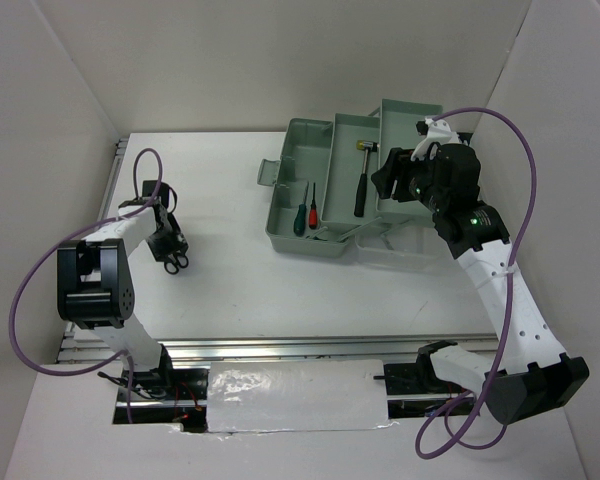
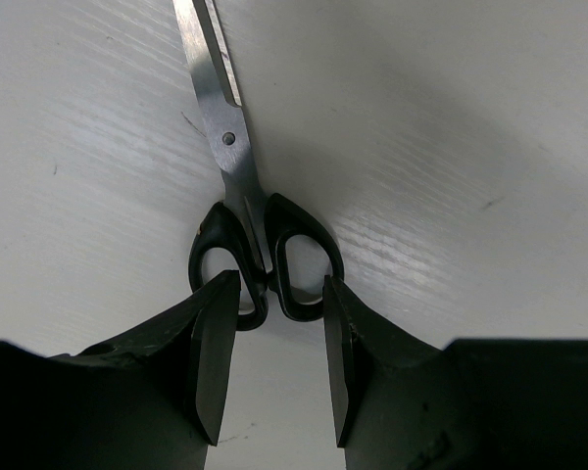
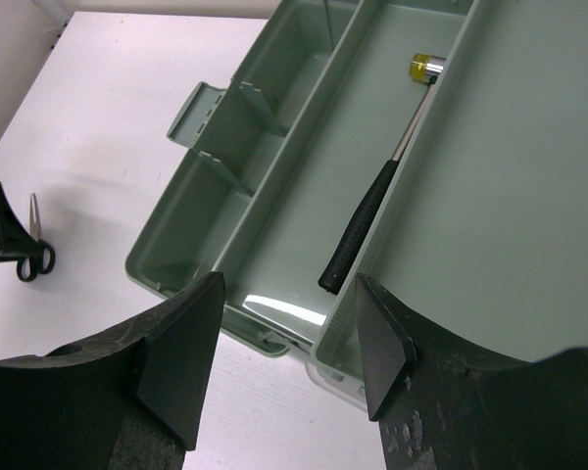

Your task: Sort the tools into containers

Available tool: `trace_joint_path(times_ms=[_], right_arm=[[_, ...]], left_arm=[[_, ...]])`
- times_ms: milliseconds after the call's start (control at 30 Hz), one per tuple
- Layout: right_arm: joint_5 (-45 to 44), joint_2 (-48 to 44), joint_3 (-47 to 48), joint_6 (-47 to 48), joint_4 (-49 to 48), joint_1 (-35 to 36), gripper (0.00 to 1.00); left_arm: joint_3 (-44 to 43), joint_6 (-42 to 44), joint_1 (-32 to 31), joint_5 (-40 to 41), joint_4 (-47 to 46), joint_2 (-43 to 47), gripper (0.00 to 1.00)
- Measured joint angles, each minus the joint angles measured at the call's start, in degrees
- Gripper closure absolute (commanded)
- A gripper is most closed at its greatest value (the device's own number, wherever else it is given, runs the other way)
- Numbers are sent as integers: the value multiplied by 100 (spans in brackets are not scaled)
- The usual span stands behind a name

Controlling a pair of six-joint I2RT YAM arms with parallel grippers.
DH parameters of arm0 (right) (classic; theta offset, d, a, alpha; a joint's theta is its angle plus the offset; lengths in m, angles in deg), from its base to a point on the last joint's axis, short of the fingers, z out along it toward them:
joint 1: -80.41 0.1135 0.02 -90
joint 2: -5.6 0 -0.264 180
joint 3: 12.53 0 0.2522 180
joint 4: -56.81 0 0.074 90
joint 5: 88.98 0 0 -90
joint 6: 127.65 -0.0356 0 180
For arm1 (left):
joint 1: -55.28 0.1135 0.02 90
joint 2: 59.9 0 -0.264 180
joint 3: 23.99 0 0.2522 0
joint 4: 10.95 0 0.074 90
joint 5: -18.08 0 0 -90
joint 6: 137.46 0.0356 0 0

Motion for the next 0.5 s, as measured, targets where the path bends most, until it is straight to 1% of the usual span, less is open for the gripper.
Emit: trace_joint_path(times_ms=[167,333,400,433,500], right_arm=[[79,2,0,-20,0,-46,38],[105,2,-48,-35,-2,-66,40],[125,0,-90,-35,-4,-68,40],[136,2,-98,-37,4,-68,40],[157,11,-101,-39,2,-68,41]], left_arm=[[46,-7,-9,2,-48,-319,51],[155,-9,-9,11,-109,-321,52],[155,-7,4,17,-111,-330,55],[155,-4,11,15,-116,-339,63],[155,9,39,-2,-118,-341,77]])
